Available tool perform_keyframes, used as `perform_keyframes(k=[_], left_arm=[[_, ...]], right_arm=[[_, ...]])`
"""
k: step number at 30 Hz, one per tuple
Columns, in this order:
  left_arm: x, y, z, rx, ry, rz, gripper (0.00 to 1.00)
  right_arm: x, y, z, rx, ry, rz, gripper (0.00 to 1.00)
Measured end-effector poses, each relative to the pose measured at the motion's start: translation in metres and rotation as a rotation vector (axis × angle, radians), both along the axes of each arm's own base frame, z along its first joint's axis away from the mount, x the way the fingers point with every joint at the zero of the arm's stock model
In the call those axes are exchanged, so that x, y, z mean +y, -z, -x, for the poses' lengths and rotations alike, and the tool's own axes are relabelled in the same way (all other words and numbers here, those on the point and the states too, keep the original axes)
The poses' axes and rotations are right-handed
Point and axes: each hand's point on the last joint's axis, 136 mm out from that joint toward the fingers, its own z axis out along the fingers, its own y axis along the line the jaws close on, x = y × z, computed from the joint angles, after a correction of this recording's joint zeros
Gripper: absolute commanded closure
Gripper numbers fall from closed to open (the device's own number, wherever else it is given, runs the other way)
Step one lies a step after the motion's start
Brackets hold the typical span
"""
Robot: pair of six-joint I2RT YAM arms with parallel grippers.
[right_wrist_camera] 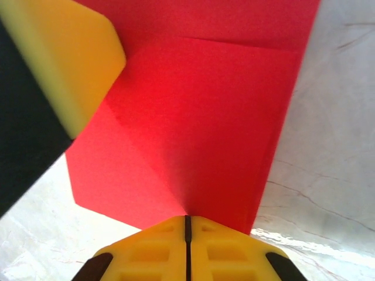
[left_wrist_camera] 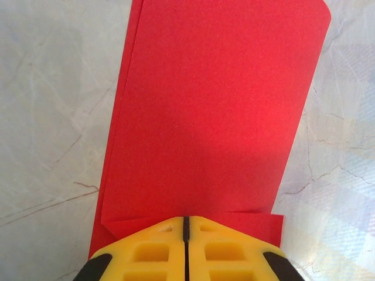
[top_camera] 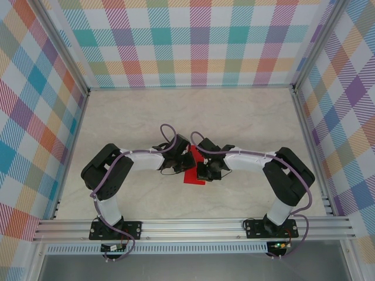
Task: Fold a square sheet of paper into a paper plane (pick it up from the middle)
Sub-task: Fold the triangle a second time at the center of the table.
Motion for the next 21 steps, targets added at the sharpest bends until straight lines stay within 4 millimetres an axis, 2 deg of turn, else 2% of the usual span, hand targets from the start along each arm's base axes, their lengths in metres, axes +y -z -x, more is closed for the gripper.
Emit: perform_keyframes(k=[21], left_arm=[[0.0002,0.0001,0.0000,0.000,-0.001,-0.001,0.94]], right_arm=[[-0.0078,0.0079,0.0035,0.001,0.001,0.025,0.94]])
